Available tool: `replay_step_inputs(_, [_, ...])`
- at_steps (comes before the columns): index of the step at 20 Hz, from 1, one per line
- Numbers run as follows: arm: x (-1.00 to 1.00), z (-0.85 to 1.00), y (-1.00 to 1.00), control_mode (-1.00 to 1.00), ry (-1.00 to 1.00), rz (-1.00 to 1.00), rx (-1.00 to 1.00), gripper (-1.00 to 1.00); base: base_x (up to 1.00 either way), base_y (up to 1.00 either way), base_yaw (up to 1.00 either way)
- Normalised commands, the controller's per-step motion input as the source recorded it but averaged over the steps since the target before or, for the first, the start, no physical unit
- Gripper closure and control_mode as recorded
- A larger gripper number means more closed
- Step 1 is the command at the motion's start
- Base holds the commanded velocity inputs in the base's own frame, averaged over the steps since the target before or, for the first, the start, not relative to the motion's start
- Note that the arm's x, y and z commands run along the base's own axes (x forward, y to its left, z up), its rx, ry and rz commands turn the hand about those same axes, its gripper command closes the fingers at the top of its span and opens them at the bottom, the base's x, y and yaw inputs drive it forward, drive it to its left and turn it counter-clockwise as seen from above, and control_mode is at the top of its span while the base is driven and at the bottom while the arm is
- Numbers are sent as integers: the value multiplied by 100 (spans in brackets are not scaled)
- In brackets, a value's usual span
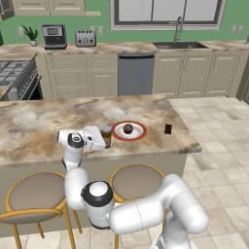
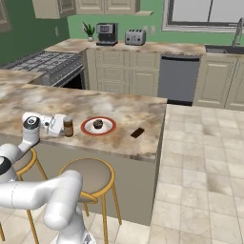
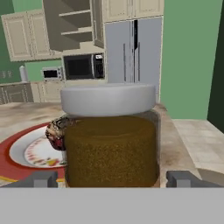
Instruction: Take the cinnamon bottle from the cabinet and place it on the dining table, next to the plate with the cupcake. Then take the chocolate from the dining counter and place it on the cupcake plate.
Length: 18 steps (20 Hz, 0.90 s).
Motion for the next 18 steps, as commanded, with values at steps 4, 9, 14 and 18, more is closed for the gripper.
replay_step_inputs(4, [27, -2, 21, -100, -1, -3, -5, -100, 0, 0, 0])
replay_step_inputs(9, [18, -10, 28, -100, 0, -1, -2, -100, 0, 0, 0])
replay_step_inputs(14, [6, -24, 37, -100, 1, 0, 0, -100, 0, 0, 0])
replay_step_inputs(18, [7, -28, 36, -100, 2, 0, 0, -100, 0, 0, 0])
